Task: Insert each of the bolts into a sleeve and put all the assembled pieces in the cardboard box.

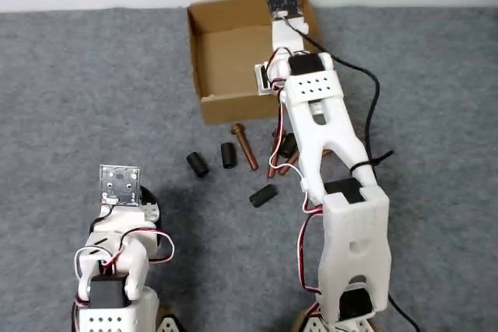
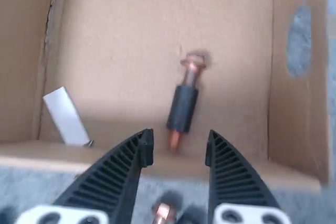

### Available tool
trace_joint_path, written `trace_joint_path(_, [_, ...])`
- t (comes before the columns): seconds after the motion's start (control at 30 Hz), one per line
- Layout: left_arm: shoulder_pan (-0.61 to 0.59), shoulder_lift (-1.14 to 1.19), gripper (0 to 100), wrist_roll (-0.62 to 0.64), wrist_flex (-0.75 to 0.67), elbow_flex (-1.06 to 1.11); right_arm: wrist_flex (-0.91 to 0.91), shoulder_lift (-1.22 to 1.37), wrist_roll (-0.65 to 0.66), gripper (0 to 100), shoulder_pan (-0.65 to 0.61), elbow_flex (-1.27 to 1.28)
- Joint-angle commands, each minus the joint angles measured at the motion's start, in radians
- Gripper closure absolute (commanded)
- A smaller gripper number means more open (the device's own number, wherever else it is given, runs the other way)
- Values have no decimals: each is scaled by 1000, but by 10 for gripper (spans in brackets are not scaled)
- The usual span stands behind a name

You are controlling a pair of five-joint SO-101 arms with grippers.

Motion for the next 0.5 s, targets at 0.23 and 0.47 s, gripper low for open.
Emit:
trace_joint_path(0.23, [-8,0,995,-11,8,-4,254,-179,-158,844,-8,-49])
trace_joint_path(0.47, [-8,0,995,-11,8,-4,446,-188,-259,844,-8,-49])
